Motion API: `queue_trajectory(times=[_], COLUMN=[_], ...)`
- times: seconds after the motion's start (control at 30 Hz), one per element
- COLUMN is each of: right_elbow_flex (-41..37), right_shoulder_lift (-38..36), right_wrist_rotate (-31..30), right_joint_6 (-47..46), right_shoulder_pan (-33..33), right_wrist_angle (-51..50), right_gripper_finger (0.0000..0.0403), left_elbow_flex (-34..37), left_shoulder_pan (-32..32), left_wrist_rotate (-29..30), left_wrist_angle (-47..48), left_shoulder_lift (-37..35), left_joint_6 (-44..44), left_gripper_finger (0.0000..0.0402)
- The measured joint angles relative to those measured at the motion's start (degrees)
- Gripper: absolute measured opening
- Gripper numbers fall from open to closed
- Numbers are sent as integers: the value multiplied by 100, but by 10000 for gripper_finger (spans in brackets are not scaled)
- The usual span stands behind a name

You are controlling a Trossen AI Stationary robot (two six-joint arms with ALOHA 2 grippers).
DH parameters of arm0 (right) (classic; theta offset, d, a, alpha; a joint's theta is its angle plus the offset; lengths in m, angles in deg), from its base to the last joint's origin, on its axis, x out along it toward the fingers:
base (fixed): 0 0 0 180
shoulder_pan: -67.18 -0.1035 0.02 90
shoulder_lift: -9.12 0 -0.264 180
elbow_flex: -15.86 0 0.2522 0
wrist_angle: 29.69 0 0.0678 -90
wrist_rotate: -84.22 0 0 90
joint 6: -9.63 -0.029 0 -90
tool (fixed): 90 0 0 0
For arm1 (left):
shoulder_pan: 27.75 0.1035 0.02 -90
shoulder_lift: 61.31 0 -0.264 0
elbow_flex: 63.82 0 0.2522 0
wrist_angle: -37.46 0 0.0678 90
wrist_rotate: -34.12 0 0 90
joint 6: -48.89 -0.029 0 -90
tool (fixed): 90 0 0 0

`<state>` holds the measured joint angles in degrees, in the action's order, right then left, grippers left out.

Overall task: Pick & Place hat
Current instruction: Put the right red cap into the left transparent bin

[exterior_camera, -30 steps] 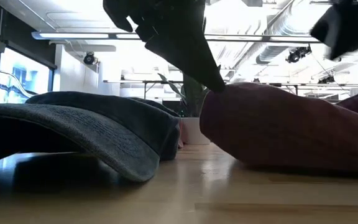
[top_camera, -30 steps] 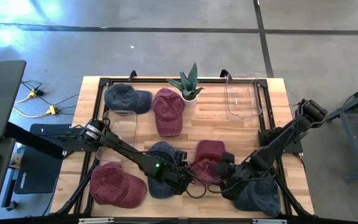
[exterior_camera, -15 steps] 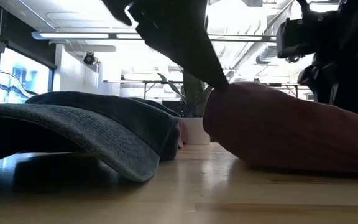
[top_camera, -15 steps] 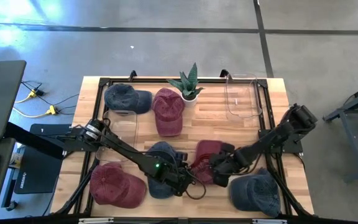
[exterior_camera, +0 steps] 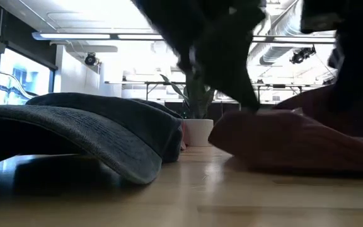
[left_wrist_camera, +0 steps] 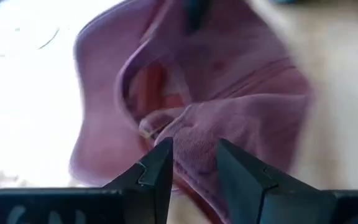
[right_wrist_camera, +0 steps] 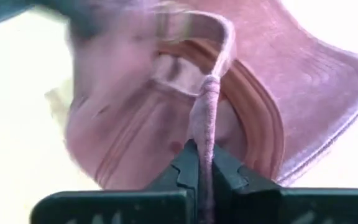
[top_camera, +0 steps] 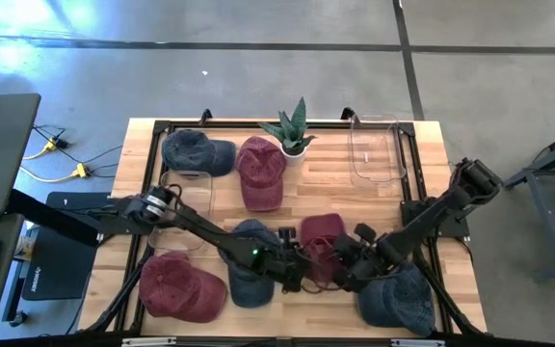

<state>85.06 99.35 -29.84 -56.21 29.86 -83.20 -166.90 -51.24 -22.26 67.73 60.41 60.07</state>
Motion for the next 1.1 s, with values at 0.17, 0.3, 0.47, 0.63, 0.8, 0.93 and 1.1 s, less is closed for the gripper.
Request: queue_trajectory(times=[0.17, 0.3, 0.47, 0.63, 0.8, 0.93, 1.1], right_elbow_flex=[0, 0, 0, 0, 0, 0, 0], right_shoulder_lift=[-2, -2, -2, -2, -2, -19, -199], right_wrist_rotate=[-85, -196, -357, -482, -509, -464, -282], right_joint_6=[-564, -1024, -1128, -1130, -1125, -1122, -1322], right_shoulder_pan=[-293, -368, -354, -356, -372, -441, -575], right_wrist_angle=[-117, -478, -597, -570, -520, -526, -526], right_gripper_finger=[14, 4, 14, 5, 10, 5, 8], left_elbow_flex=[0, -25, -410, -406, -371, -378, -379], left_shoulder_pan=[232, 231, 23, -35, 370, 686, 823], left_wrist_rotate=[191, 536, -220, -1115, -824, -1823, -2865], left_wrist_angle=[132, 776, 784, -1095, -1093, -439, 80], left_shoulder_lift=[3, -119, -353, 9, 496, 508, 504], left_joint_6=[76, 187, -21, -640, -555, -110, -48], left_gripper_finger=[115, 115, 115, 115, 103, 68, 19])
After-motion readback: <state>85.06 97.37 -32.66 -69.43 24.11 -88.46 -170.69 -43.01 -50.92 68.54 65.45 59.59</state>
